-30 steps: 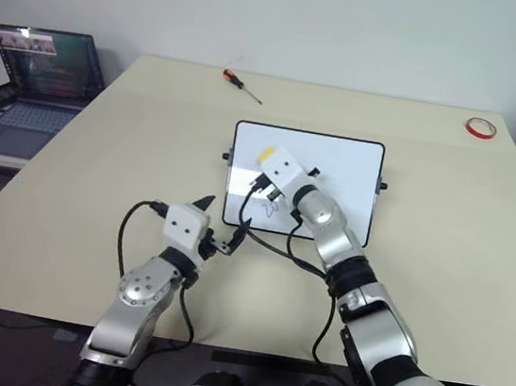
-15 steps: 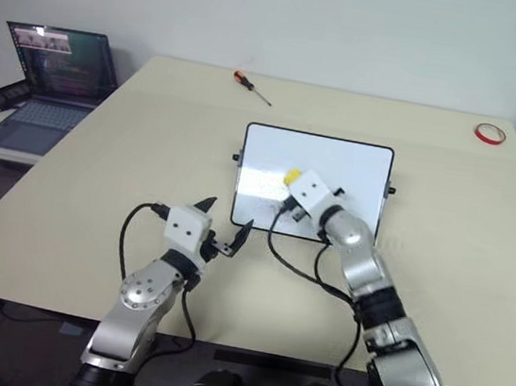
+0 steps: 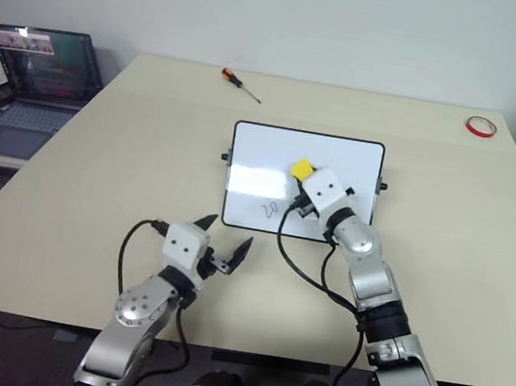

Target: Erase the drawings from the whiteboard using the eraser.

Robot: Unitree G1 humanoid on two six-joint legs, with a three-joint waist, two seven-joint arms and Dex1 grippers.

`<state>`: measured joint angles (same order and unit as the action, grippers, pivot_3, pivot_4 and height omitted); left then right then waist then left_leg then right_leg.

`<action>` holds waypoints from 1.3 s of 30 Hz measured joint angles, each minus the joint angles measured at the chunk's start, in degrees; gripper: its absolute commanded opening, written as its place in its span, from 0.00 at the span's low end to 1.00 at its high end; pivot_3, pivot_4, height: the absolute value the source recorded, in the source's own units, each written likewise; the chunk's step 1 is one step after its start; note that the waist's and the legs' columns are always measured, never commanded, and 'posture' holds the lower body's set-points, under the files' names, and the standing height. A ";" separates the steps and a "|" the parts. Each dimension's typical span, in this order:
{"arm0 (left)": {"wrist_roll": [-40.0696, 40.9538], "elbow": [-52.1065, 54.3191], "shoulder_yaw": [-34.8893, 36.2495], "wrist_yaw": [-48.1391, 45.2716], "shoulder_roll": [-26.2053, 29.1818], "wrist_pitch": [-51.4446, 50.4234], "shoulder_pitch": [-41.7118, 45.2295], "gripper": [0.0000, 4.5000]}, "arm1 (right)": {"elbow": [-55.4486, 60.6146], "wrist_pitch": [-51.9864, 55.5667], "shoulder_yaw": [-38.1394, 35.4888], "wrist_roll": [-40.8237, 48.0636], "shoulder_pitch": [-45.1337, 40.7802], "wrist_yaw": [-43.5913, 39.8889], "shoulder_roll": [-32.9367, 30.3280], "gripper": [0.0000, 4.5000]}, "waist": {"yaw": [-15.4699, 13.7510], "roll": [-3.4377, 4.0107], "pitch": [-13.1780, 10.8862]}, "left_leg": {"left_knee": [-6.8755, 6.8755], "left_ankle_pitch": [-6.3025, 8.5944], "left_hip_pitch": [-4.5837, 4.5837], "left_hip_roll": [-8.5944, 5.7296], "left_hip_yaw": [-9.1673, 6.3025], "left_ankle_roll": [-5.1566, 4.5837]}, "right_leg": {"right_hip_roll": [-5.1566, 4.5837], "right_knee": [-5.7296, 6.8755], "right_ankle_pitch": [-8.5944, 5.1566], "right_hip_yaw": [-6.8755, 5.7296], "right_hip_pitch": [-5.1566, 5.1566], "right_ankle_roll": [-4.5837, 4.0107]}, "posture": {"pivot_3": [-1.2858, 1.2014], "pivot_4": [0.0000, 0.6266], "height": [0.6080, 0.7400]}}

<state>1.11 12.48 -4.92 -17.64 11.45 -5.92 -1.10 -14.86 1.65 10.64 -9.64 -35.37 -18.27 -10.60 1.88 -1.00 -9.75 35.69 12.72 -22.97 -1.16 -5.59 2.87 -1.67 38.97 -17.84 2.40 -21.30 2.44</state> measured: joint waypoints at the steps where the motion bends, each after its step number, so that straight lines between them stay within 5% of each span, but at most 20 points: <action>1: 0.49 0.09 0.01 -0.44 -0.03 0.10 -0.20 1.00 | -1.01 -2.05 0.05 -0.12 -0.17 0.38 0.12 0.27 | -0.01 0.00 0.00 | 0.00 0.00 0.02 0.00 0.01 0.00 | 0.01 0.01 0.00 0.00 0.02 0.00 | 0.52 0.24 1.00; 13: 0.71 0.23 -0.23 -0.48 0.30 0.08 1.30 1.00 | -17.76 -11.19 7.57 -6.15 -4.21 1.32 3.25 0.27 | 0.18 0.00 0.01 | 0.03 0.00 0.15 0.02 0.02 0.00 | 0.08 0.06 0.02 0.02 0.14 -0.01 | 0.52 0.24 1.00; 26: 0.71 0.63 0.57 -0.31 0.75 -0.25 1.24 1.00 | -8.16 -5.90 11.08 -6.23 2.48 -11.12 -0.36 0.27 | -0.05 0.00 0.04 | 0.04 0.00 0.17 0.01 -0.06 0.00 | 0.06 0.07 0.02 -0.04 0.19 0.00 | 0.52 0.24 1.00; 34: 0.75 0.73 0.41 -0.54 0.97 -0.27 0.93 1.00 | -14.28 -6.36 4.71 -7.62 -6.06 5.25 0.50 0.27 | -0.37 0.00 0.02 | 0.09 -0.01 0.12 -0.04 -0.12 0.01 | 0.05 0.06 0.04 -0.08 0.19 0.01 | 0.52 0.24 1.00; 39: 0.76 0.73 0.32 -0.59 1.04 -0.27 1.04 1.00 | -14.95 -7.55 4.62 -7.49 -6.30 6.12 1.44 0.27 | -0.03 0.00 0.02 | 0.03 0.00 0.08 0.00 -0.01 0.01 | 0.05 0.03 0.04 0.00 0.10 0.01 | 0.52 0.24 1.00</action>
<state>1.86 13.22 -4.60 -18.23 12.49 -6.18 -0.06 -29.81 -5.90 15.25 -17.13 -41.67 -12.15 -9.15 1.85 -1.00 -9.73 35.72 12.71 -22.89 -1.16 -5.60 2.88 -1.62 39.00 -17.81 2.40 -21.20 2.45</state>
